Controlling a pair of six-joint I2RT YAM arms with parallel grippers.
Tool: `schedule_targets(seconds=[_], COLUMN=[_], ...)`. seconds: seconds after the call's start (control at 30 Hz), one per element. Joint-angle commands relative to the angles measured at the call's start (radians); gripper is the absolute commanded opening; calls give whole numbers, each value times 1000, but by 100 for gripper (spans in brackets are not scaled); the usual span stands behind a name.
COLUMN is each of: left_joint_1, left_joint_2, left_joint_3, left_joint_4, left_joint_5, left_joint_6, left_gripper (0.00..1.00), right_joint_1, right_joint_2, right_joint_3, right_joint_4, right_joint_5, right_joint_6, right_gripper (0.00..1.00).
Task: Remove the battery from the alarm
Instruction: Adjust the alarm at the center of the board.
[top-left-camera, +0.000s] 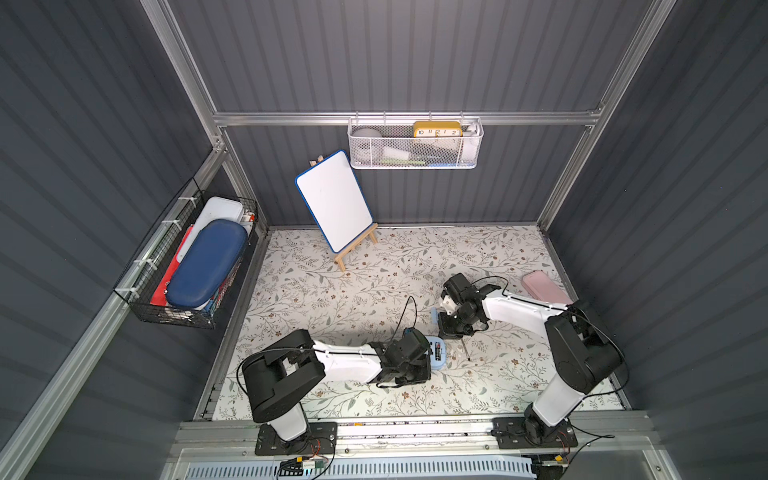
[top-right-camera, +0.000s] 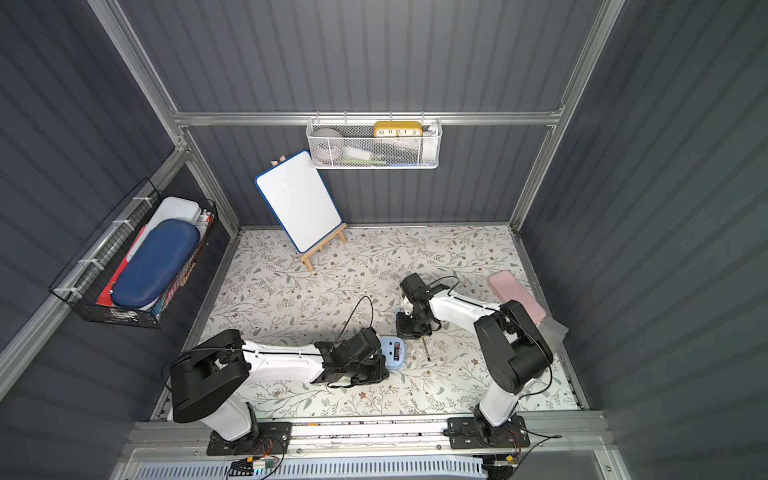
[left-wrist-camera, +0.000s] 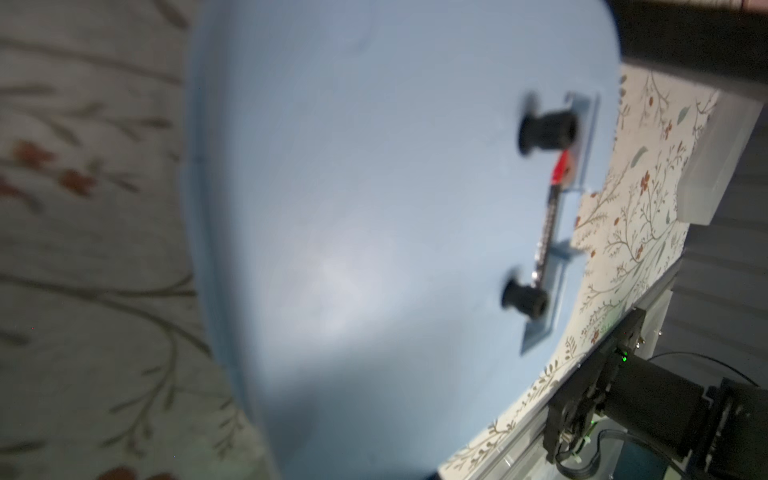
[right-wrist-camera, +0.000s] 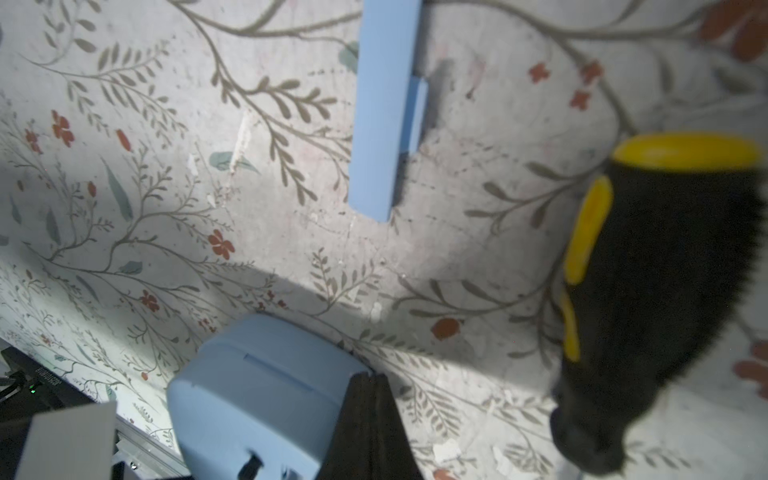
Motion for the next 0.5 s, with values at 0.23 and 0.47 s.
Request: schedule_targets(seconds=[0.23,0.47], left_joint_1=[105,119], left_joint_2=[-123,-202], left_joint_3=[-31,-61], left_joint_4=[-122,-210], left_joint_5=[-117,-150], left_joint_6=[42,42], left_gripper=[0,0], right_joint_1=[90,122], right_joint_2=[6,-39], right_joint_3=[-28,-8], right_joint_4=[10,-53], right_joint_5=[-43,25], right_joint_6=[31,36], right_gripper=[0,0])
